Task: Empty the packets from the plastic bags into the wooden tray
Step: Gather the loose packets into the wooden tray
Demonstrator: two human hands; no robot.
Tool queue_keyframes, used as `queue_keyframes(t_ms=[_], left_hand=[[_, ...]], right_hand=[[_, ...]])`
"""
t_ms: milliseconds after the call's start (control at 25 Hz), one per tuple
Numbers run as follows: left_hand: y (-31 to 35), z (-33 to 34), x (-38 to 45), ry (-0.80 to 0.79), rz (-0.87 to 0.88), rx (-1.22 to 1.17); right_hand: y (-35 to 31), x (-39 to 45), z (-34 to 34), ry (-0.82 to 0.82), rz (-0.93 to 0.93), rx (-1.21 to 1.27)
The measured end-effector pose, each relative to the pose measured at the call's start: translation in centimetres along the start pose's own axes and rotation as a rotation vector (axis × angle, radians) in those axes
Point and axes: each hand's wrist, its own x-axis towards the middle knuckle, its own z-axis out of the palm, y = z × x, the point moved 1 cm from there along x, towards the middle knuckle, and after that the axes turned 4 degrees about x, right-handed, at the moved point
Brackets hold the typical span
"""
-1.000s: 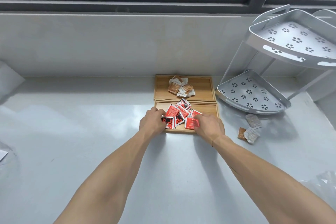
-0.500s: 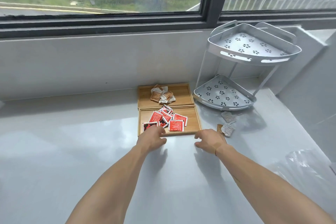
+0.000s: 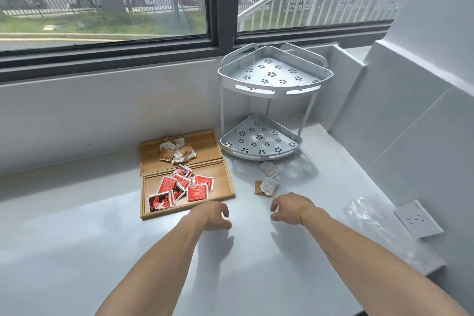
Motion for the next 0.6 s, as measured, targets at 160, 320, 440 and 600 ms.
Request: queue_keyframes(t_ms=[160,320,440,600], left_hand=[[4.0,-0.4,2.1,-0.016,0.001,0.037],[7.8,-0.8,4.9,0.011,-0.016,0.034],[9.7,-1.2,6.7,0.037,-0.029,0.05],[11.2,-2.4,8.9,0.071,-0.069,0.043]], right_hand=[[4.1,0.6,-1.8,0.003,0.001,0.018],[8.4,1.9,-3.8,0.039,-0.005,0.031],[10.6,3.0,-5.0,0.045,-0.012,0.026],[13.0,5.0,-6.0,0.054,-0.011,0.041]])
